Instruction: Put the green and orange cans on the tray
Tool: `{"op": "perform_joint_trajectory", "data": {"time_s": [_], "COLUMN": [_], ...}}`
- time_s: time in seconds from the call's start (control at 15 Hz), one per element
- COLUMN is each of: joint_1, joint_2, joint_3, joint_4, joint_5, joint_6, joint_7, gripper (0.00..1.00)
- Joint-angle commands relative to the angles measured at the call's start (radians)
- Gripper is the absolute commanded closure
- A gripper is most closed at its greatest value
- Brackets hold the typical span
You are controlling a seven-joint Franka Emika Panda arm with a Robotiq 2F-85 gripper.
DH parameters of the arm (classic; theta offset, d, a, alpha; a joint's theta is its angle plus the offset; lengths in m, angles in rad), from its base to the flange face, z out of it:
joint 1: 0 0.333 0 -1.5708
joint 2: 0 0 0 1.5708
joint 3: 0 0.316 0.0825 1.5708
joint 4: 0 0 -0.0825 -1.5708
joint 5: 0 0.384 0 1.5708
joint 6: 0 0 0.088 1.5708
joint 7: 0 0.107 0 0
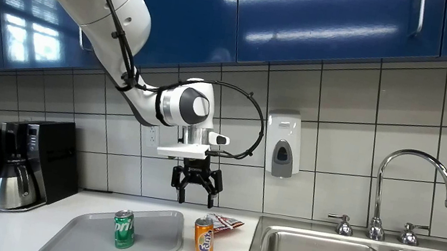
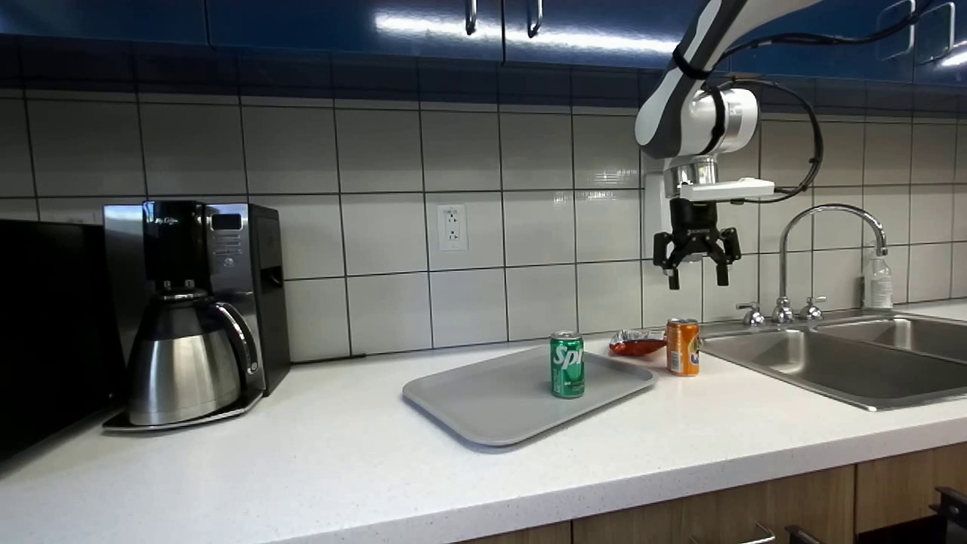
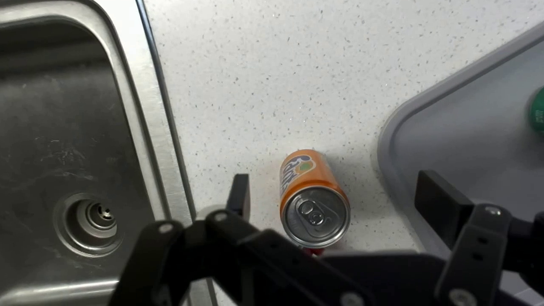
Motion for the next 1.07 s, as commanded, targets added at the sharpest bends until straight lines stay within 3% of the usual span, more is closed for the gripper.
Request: {"op": "perform_joint_trajectory", "data": {"time_s": [0.0, 0.47, 0.53, 0.67, 0.73, 1.0], "joint_1": [-0.019, -0.018, -0.032, -0.035, -0.018, -0.027], "joint_2": [0.013, 0.015, 0.086, 0.095, 0.048, 0.091], "joint_3": [0.005, 0.002, -0.002, 0.005, 0.002, 0.003], "joint_4": [0.018, 0.022, 0.084, 0.102, 0.042, 0.080], "joint_5": [0.034, 0.030, 0.052, 0.077, 0.043, 0.059], "joint_6": [0.010, -0.001, 0.009, -0.007, 0.005, 0.005], "joint_7": [-0.057, -0.048, -0.076, -0.096, -0.042, -0.063], "gripper": [0.00, 0.00, 0.00, 0.00, 0.00, 0.00]}}
